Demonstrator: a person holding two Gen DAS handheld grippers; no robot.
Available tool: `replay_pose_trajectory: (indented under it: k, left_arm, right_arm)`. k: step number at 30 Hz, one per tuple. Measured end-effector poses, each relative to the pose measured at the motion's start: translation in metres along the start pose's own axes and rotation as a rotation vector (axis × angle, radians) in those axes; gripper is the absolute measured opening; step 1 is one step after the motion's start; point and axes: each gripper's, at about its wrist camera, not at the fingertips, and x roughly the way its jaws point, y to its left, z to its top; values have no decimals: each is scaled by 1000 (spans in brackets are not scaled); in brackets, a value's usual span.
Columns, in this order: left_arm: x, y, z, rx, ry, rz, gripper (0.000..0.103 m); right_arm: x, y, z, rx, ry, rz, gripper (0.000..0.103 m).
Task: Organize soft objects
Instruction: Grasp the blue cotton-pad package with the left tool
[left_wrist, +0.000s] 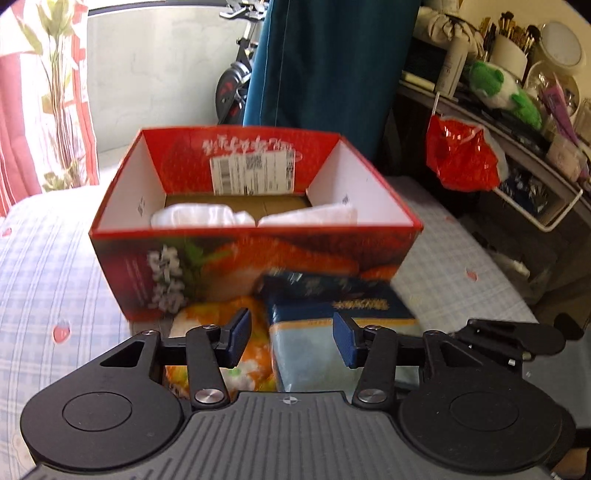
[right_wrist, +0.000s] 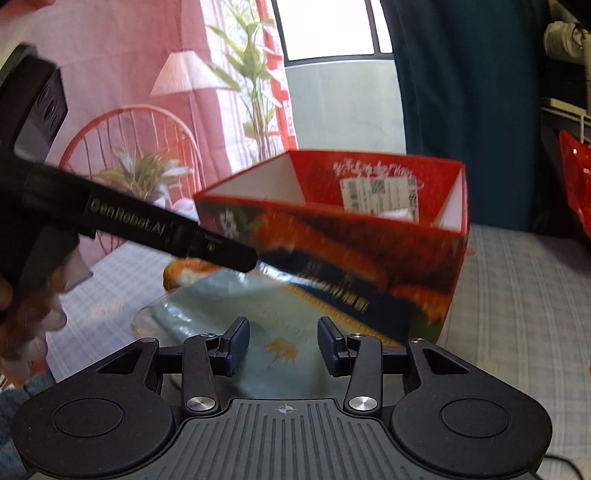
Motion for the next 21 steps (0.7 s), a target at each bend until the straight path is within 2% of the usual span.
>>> replay_pose_trajectory:
  k: [1, 6, 9, 11, 12, 13, 17, 21]
  left_arm:
    - [2, 1, -3, -2, 6, -3, 44]
    - [17, 8, -20, -40, 40, -19, 42]
    - [24, 8, -27, -48, 32, -45, 41]
    - [27, 5, -30, -28, 21, -42, 30]
    - [27, 3, -31, -18, 12, -34, 21]
    - [26, 3, -34, -22, -5, -19, 18]
    - [20, 5, -49, -87, -51, -15, 14]
    - [14, 7, -63, -100, -75, -13, 14]
  right_arm:
    - [1, 1, -7, 7, 9, -3, 37]
    - [9, -2, -26, 46, 41, -3, 37]
    - [10, -2, -27, 35, 39, -2, 37]
    - [11, -3, -29, 32, 39, -1, 37]
    - [12, -4, -29, 38, 39, 1, 37]
    - [12, -5, -29, 47, 38, 2, 37]
    - [1, -14, -33, 94, -10, -9, 37]
    - [-10, -27, -36, 157, -74, -57, 41]
